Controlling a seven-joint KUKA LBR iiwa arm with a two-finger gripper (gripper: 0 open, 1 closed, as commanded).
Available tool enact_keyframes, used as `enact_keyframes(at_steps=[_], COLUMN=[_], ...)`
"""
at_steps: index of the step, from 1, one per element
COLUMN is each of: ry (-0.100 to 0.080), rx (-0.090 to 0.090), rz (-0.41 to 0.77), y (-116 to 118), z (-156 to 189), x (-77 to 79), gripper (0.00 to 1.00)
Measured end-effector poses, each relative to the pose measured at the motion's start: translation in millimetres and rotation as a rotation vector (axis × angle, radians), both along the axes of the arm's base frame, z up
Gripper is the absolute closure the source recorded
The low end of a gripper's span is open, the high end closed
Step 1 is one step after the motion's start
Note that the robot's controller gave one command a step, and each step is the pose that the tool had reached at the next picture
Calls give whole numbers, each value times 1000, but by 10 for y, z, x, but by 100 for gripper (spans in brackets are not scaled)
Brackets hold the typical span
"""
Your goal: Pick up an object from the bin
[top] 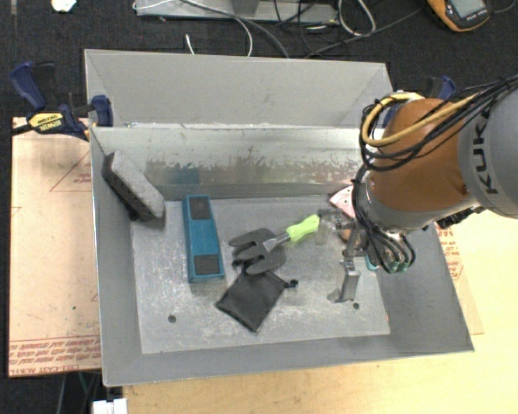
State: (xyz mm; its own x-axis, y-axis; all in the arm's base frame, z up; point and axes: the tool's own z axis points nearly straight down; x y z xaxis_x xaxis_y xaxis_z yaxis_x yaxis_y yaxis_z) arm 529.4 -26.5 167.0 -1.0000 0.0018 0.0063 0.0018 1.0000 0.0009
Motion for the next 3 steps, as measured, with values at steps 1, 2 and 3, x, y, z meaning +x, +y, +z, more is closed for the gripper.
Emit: enact_keyframes(at_steps=[1, 2, 3], ry=[-7, -14, -14], rx=[-1, 2, -2], rz=[1, -48, 54], y=[2, 687, 762], z=[33, -857, -811], x=[21, 485, 491], gripper=[0, 0, 0])
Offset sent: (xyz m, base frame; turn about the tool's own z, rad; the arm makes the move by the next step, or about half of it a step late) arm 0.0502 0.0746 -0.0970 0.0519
